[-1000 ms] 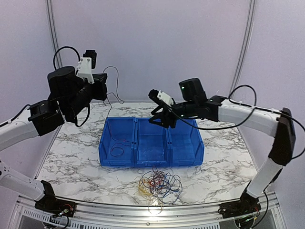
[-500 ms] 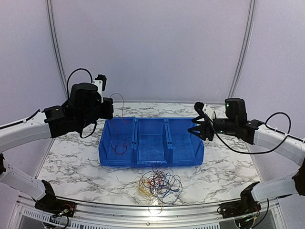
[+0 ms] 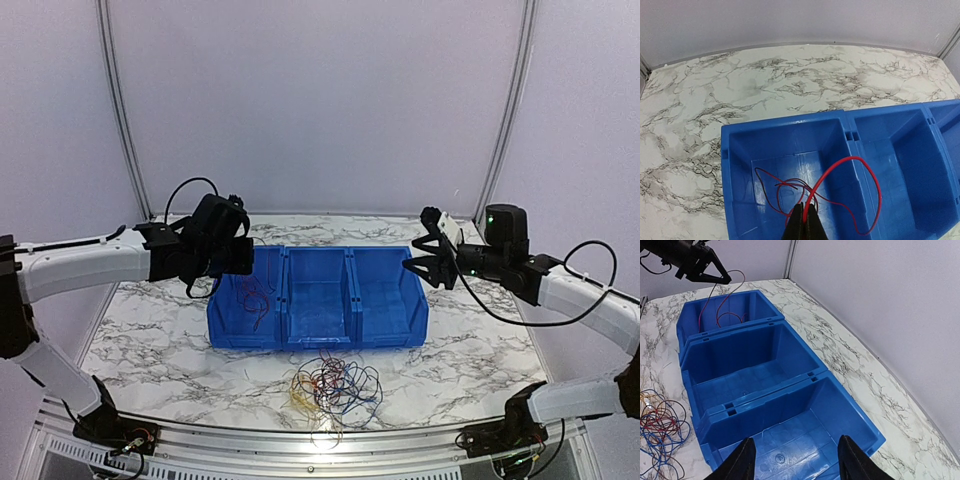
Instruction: Untangle the cables
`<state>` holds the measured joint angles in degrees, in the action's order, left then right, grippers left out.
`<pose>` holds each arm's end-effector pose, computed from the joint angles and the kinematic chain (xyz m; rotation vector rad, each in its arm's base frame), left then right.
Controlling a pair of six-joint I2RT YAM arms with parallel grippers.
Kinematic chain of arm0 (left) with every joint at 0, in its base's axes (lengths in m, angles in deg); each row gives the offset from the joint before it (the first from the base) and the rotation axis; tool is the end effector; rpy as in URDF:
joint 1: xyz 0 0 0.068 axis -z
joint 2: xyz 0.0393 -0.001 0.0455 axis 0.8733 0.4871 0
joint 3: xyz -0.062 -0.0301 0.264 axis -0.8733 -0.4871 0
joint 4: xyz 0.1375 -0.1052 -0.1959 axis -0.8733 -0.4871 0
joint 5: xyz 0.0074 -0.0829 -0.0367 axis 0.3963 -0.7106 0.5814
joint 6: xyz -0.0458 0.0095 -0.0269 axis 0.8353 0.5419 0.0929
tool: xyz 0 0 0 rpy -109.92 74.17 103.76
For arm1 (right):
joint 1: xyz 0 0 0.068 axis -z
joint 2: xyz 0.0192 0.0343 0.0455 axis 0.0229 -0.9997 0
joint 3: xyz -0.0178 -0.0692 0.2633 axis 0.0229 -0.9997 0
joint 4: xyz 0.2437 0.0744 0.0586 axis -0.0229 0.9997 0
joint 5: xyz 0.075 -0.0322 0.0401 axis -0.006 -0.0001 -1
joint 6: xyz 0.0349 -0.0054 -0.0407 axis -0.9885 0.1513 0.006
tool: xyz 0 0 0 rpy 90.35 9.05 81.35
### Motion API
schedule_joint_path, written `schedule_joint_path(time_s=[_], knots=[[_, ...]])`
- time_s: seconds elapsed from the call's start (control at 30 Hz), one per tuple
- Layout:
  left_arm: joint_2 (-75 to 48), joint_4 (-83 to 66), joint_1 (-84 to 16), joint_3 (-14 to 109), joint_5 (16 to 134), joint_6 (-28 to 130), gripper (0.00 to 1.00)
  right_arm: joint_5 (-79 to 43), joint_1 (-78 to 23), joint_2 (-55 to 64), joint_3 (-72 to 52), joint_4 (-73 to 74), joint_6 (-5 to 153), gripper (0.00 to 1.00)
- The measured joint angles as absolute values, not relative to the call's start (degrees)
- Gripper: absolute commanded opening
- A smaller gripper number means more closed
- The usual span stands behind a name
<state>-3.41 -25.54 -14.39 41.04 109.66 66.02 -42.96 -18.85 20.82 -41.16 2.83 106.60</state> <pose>0.2437 -0.2336 0.2866 0.1137 2.1267 -0.2526 0.2317 0.1056 0.2810 -1.0833 1.6154 0.5047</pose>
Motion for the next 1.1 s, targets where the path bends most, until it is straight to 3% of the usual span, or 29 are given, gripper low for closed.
schedule_joint_path(time_s=[0.27, 0.37, 0.47, 0.57, 0.73, 0.9, 1.1], knots=[[4.1, -26.5, -17.3, 45.9, 107.9, 66.7, 0.03, -44.2, -18.7, 20.8, -41.4, 2.2, 106.8, 0.58], [7.2, -26.5, -18.8, 47.4, 105.7, 66.7, 0.33, -45.1, -18.7, 20.7, -41.6, 2.2, 107.1, 0.58], [8.4, -27.3, -19.5, 47.9, 103.5, 66.7, 0.48, -45.8, -18.7, 20.7, -41.6, 2.2, 107.5, 0.58], [7.5, -28.4, -19.5, 47.9, 102.3, 66.3, 0.56, -46.2, -18.7, 20.5, -41.6, 2.2, 107.8, 0.58], [1.6, -30.2, -19.4, 47.7, 101.6, 64.9, 0.58, -47.0, -18.7, 19.8, -41.6, 2.2, 108.2, 0.58], [-9.5, -29.5, -18.7, 45.0, 97.3, 61.8, 0.51, -48.0, -18.7, 18.8, -41.6, 2.5, 109.1, 0.57], [-19.9, -25.4, -8.9, 37.5, 89.9, 55.7, 0.51, -51.4, -18.8, 18.3, -41.6, 4.0, 111.2, 0.53]])
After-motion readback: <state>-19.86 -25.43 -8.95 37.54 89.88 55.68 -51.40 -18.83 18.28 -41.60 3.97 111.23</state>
